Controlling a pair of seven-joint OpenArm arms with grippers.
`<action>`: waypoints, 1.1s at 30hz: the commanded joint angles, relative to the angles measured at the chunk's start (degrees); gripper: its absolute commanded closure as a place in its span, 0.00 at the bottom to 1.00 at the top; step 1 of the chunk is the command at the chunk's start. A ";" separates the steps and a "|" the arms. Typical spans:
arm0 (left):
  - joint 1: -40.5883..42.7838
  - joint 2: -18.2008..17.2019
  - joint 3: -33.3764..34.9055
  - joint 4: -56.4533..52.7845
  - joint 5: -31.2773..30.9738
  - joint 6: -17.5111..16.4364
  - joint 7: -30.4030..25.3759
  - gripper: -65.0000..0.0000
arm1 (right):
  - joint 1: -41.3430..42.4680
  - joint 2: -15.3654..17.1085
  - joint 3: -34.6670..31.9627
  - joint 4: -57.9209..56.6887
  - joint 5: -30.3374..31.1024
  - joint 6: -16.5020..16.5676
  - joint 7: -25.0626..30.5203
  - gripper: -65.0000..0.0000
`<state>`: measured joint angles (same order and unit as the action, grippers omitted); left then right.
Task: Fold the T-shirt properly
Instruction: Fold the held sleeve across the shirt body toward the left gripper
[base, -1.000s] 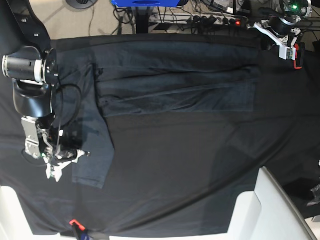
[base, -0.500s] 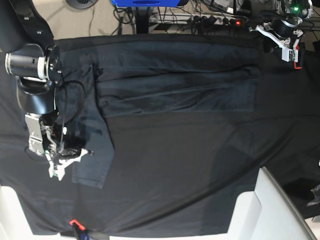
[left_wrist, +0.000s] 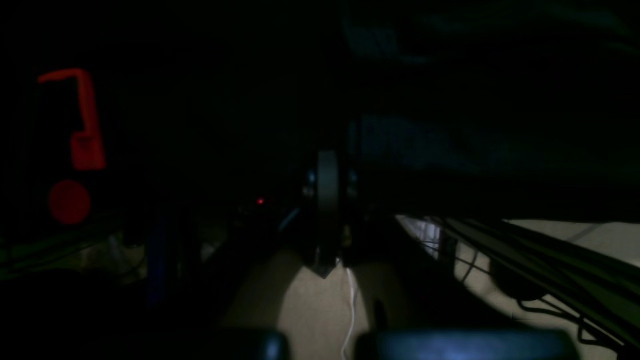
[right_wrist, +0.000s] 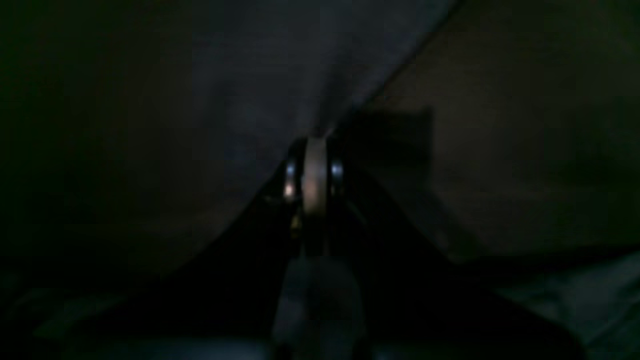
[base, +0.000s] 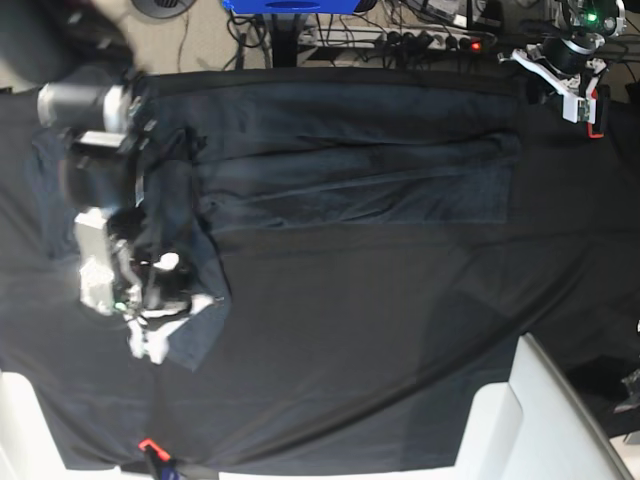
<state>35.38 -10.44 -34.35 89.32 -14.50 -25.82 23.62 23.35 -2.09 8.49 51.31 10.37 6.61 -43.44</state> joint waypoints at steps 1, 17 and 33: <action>0.45 -1.65 -0.60 0.48 -0.57 0.02 -0.98 1.00 | -0.19 -1.21 -0.10 4.82 0.22 0.20 -0.56 1.00; -1.57 -3.94 -0.51 -0.66 -0.57 0.02 -0.80 1.00 | -26.83 -4.46 -22.69 41.83 0.31 -0.15 -10.05 1.00; -1.57 -4.02 -0.60 -1.45 -0.49 0.02 -0.98 1.00 | -29.29 -4.37 -42.73 45.09 0.22 -2.35 -10.23 1.00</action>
<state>33.39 -13.67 -34.44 87.20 -14.61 -25.76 23.70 -6.15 -5.82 -33.78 95.35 9.80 3.77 -54.22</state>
